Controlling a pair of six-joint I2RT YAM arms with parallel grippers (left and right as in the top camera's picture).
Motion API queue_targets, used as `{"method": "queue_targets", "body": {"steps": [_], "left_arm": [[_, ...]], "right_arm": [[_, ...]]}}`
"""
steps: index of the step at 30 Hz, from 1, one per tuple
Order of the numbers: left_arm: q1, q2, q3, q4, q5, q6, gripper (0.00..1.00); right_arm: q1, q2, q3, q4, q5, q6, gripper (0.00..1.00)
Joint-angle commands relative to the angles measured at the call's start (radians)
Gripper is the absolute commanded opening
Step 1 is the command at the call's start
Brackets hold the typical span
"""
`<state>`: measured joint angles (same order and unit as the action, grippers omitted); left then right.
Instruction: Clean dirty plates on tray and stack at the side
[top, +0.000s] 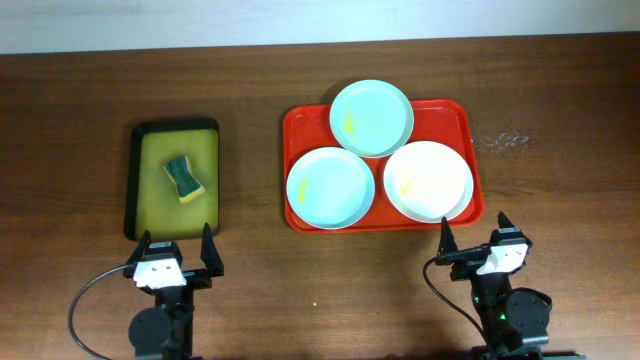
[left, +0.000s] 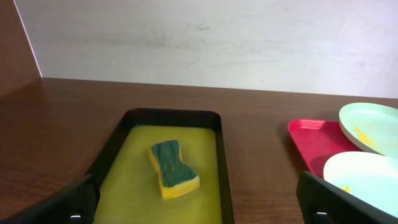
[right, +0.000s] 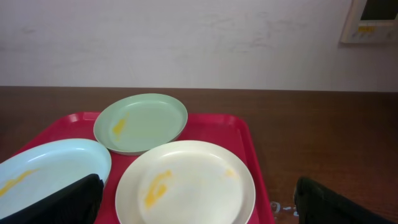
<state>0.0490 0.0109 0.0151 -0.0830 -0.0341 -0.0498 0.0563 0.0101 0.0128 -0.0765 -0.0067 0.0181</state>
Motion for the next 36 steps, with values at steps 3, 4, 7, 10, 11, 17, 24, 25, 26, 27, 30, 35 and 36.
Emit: {"method": "queue_targets", "body": {"steps": [3,4,7,10,11,17,24,25,26,27,30,35,36], "left_arm": [[0.006,-0.006,-0.006,0.002,0.001,0.001,0.99],[0.006,-0.006,-0.006,0.002,0.001,0.001,0.99],[0.006,-0.006,-0.006,0.002,0.001,0.001,0.99],[0.006,-0.006,-0.006,0.002,0.001,0.001,0.99],[0.006,-0.006,-0.006,0.002,0.001,0.001,0.99],[0.006,-0.006,-0.006,0.002,0.001,0.001,0.99],[0.006,-0.006,-0.006,0.002,0.001,0.001,0.99],[0.006,-0.006,-0.006,0.013,-0.017,0.001,0.99],[0.005,-0.006,-0.005,0.068,0.071,-0.076,0.99],[0.005,-0.006,-0.005,0.111,0.233,-0.173,0.99],[0.005,-0.006,-0.005,0.570,0.385,-0.204,0.99],[0.006,0.222,0.369,0.395,0.251,-0.076,0.99],[0.006,0.350,0.510,0.185,0.245,-0.048,0.99]], "right_arm": [[0.008,-0.006,-0.007,-0.004,0.008,-0.003,0.99],[0.008,-0.006,-0.007,-0.004,0.008,-0.003,0.99],[0.008,-0.006,-0.007,-0.004,0.008,-0.003,0.99],[0.008,-0.006,-0.007,-0.004,0.008,-0.003,0.99],[0.008,-0.006,-0.007,-0.004,0.008,-0.003,0.99],[0.008,-0.006,-0.007,-0.004,0.008,-0.003,0.99],[0.008,-0.006,-0.007,-0.004,0.008,-0.003,0.99],[0.008,-0.006,-0.007,-0.004,0.008,-0.003,0.99],[0.008,-0.006,-0.007,-0.004,0.008,-0.003,0.99],[0.008,-0.006,-0.007,-0.004,0.008,-0.003,0.99],[0.008,-0.006,-0.007,-0.004,0.008,-0.003,0.99],[0.008,-0.006,-0.007,-0.004,0.008,-0.003,0.99],[0.008,-0.006,-0.007,-0.004,0.008,-0.003,0.99]]}}
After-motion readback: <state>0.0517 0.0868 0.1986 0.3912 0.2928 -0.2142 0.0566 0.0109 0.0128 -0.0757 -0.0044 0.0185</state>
